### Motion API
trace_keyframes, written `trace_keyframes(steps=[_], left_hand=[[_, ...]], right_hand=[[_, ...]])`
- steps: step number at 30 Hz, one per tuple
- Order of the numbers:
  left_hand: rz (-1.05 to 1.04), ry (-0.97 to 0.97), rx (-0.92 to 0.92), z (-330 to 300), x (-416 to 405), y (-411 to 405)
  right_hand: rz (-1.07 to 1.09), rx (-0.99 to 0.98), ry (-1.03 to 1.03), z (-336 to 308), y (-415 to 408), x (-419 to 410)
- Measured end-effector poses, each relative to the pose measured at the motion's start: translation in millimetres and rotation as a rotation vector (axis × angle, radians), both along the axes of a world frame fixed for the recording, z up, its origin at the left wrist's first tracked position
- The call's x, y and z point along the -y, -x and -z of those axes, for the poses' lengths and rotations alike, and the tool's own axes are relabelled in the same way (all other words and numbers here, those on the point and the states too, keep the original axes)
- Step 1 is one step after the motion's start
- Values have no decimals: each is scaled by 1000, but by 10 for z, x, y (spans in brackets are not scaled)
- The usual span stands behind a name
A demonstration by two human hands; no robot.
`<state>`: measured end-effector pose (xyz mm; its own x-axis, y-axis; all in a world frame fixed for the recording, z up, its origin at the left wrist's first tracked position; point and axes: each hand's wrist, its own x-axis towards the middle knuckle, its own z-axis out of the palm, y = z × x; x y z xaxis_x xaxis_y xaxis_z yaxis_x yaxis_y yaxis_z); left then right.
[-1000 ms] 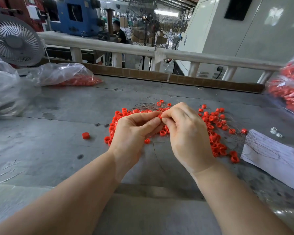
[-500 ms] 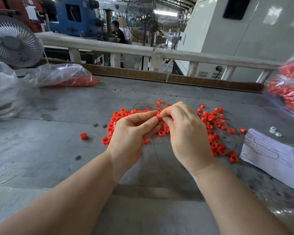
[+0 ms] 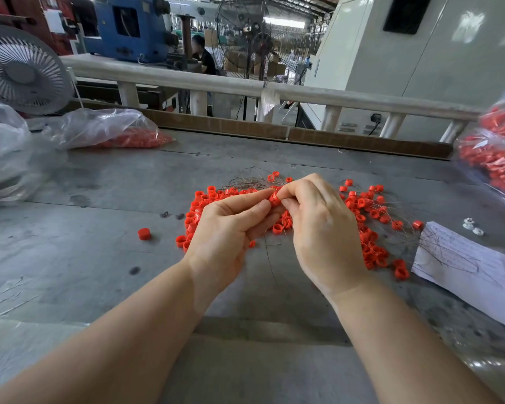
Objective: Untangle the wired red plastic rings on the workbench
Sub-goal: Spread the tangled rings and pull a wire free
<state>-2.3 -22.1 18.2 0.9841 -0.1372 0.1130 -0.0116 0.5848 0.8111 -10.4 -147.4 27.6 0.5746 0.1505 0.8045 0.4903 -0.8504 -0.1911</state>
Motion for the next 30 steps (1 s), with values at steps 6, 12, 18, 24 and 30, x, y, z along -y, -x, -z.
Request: trace_keyframes(steps=[6, 12, 18, 24, 30], left_hand=[[7, 3, 7, -8, -1, 7], [-12, -30, 64, 24, -5, 9], [-85, -80, 96, 62, 7, 4], [-114, -106, 107, 61, 7, 21], [-158, -149, 108, 39, 9, 32]], right_hand=[[-12, -3, -1, -3, 8, 0], [1, -7, 27, -12, 29, -13], [35, 27, 55, -10, 38, -37], [35, 37, 83, -23, 46, -59], [27, 60, 123, -44, 55, -85]])
